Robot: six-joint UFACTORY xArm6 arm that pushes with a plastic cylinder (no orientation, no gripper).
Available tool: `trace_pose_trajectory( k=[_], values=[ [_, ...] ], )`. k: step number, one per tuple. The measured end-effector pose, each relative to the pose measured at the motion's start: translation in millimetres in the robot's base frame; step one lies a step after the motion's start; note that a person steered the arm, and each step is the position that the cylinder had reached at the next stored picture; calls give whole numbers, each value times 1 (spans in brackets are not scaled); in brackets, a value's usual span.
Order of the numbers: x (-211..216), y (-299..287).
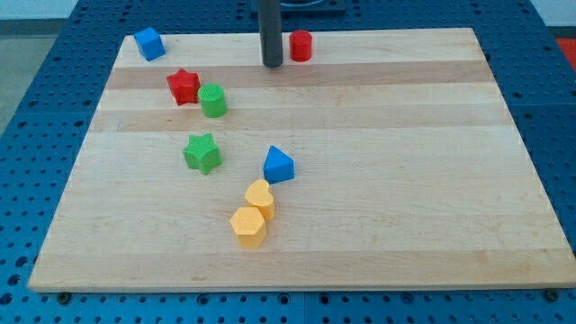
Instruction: Move the red star diagonally to the top right side of the green star
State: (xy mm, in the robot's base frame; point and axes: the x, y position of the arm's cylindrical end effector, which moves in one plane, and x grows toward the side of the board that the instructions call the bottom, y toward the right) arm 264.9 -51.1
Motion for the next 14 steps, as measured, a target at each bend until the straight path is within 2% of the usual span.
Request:
trace_pose_trajectory(
  k=[2, 3, 4, 6, 8, 9, 10, 11, 13, 14],
  values=[
    [1, -1],
    [34, -5],
    [39, -41],
    [8, -98],
    [59, -201],
    [71, -145],
    [72, -49],
    [72, -16],
    [72, -147],
    [51, -175]
  ],
)
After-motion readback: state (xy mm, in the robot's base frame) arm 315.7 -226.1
